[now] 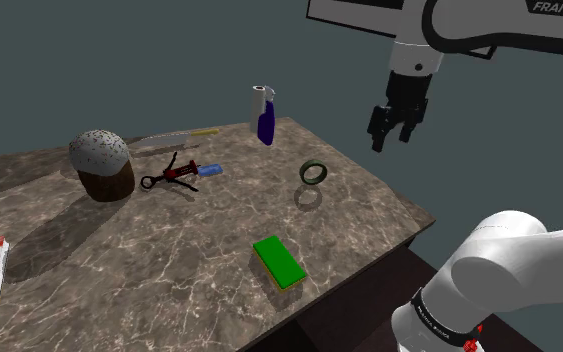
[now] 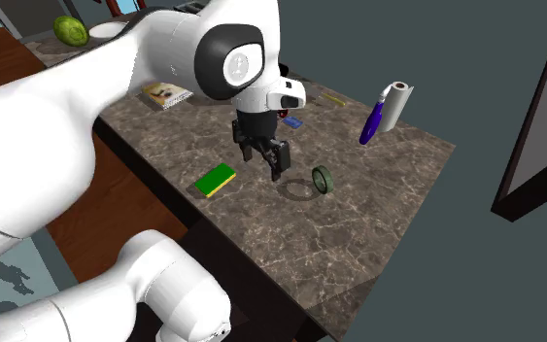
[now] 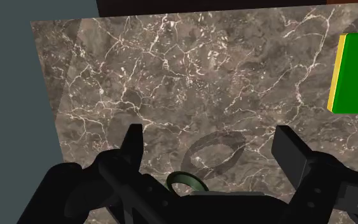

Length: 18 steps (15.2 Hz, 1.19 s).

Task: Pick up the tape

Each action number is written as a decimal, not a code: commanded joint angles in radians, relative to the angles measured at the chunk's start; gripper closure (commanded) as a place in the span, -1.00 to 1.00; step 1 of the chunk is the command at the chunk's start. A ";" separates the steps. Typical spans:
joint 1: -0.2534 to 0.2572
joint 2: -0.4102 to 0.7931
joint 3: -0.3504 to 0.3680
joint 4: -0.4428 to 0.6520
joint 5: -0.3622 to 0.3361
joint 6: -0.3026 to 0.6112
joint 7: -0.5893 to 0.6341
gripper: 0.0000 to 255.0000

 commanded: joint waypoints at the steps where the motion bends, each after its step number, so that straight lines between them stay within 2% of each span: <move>1: 0.000 0.000 0.000 0.000 0.000 0.000 0.000 -1.00; 10: 0.061 0.179 -0.184 -0.077 -0.138 0.306 -0.418 -1.00; 18: 0.129 0.446 -0.318 -0.032 -0.173 0.577 -0.778 -1.00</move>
